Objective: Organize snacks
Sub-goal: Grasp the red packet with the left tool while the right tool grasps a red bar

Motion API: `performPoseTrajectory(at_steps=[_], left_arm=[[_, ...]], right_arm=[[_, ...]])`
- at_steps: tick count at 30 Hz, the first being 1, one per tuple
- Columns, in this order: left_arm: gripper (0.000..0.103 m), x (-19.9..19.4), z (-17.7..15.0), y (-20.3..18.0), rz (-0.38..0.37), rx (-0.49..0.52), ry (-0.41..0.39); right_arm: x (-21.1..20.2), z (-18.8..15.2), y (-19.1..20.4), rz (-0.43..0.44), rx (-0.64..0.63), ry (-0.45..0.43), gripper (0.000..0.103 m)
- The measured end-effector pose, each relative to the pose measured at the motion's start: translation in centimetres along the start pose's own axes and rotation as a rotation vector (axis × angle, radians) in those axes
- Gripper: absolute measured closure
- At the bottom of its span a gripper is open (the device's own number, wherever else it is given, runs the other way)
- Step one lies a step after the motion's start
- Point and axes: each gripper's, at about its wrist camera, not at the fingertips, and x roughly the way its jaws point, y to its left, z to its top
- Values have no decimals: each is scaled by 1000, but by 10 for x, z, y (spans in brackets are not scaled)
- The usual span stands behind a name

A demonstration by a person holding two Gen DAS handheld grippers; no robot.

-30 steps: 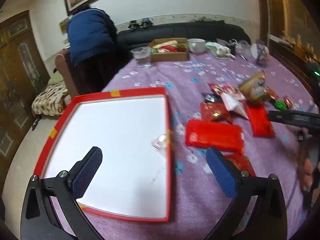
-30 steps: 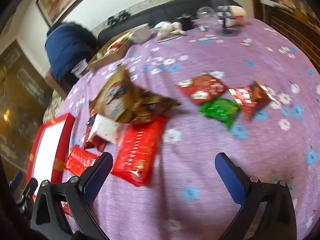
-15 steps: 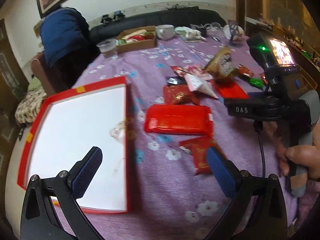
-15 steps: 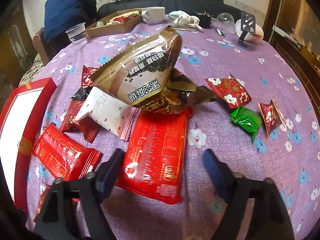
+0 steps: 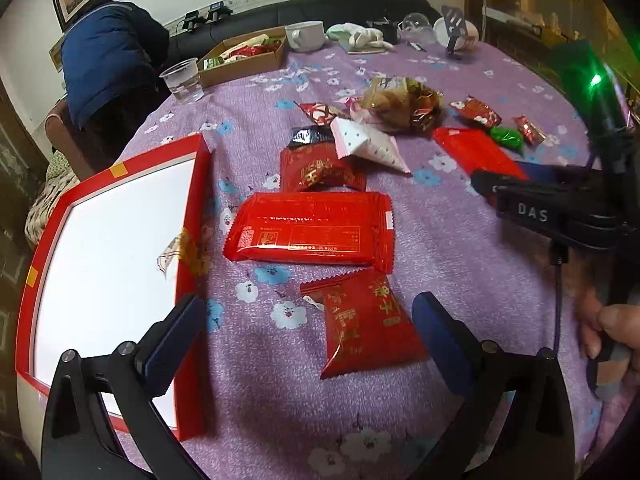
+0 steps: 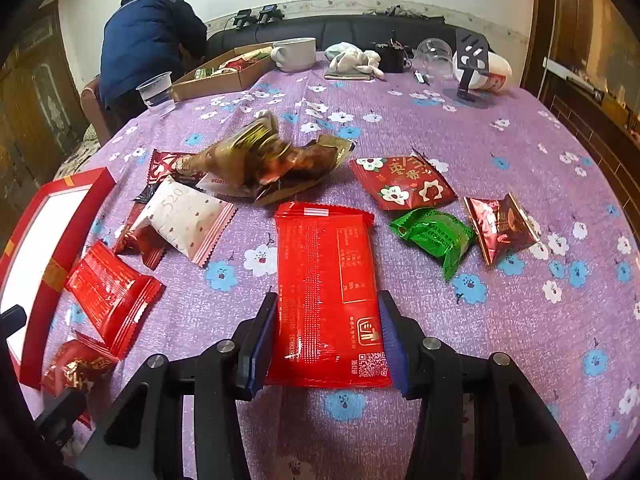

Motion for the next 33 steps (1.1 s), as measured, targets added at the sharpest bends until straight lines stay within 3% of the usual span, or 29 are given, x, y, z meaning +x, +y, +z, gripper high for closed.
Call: performPoseTrajectory(at_steps=[33], left_arm=[[0, 23, 0, 0, -21, -16, 35]], right_arm=[[1, 0, 1, -1, -7, -7, 49]])
